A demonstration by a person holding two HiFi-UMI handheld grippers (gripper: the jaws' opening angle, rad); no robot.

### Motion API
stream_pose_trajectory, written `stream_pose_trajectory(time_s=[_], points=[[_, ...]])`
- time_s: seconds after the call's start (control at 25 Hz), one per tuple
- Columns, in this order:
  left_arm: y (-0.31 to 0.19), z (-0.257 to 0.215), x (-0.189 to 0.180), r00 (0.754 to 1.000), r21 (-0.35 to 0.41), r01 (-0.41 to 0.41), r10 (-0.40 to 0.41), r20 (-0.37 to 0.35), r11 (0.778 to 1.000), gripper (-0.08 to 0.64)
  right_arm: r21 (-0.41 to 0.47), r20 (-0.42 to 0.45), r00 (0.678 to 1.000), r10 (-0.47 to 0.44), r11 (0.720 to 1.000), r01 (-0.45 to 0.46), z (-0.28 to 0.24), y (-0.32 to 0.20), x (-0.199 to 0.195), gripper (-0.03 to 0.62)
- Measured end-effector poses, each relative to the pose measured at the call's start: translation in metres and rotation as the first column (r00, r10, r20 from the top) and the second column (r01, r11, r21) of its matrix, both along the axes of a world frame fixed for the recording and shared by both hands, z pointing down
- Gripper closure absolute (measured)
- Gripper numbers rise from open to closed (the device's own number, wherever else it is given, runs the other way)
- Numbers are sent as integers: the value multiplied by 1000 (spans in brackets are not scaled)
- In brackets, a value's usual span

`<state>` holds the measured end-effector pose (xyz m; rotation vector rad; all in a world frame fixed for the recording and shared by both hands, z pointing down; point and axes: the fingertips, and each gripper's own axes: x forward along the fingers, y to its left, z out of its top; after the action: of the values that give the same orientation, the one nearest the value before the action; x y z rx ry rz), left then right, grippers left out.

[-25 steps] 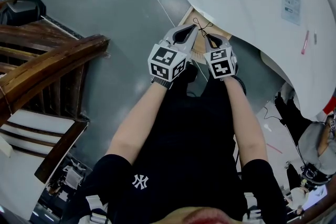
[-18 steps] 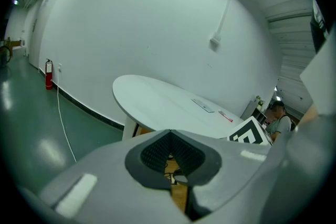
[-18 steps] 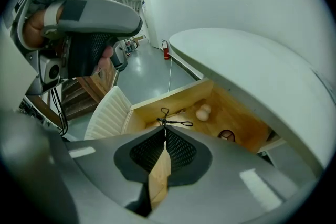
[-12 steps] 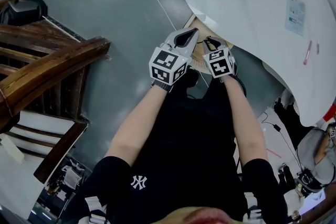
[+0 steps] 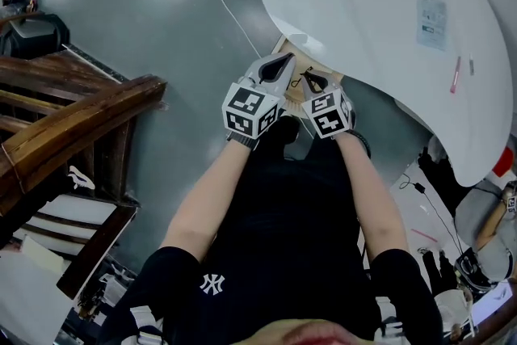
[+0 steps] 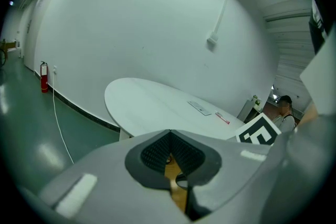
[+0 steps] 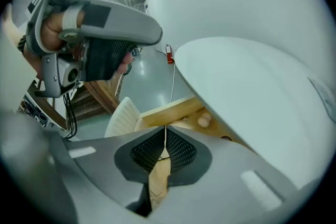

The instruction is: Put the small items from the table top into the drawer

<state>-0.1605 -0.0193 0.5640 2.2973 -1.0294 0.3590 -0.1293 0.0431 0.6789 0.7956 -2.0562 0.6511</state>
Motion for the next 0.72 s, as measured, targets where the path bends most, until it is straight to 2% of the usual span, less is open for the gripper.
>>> stream_pose_trajectory(time_s=[0.28, 0.72], points=[[0, -39, 17, 999, 44, -32, 33, -8, 999, 560, 103, 70, 996, 59, 992, -66, -69, -8, 9, 569], [0, -103, 51, 997, 113, -74, 77, -21, 991, 560, 234, 135, 978, 161, 954, -190, -159, -24, 47, 569]])
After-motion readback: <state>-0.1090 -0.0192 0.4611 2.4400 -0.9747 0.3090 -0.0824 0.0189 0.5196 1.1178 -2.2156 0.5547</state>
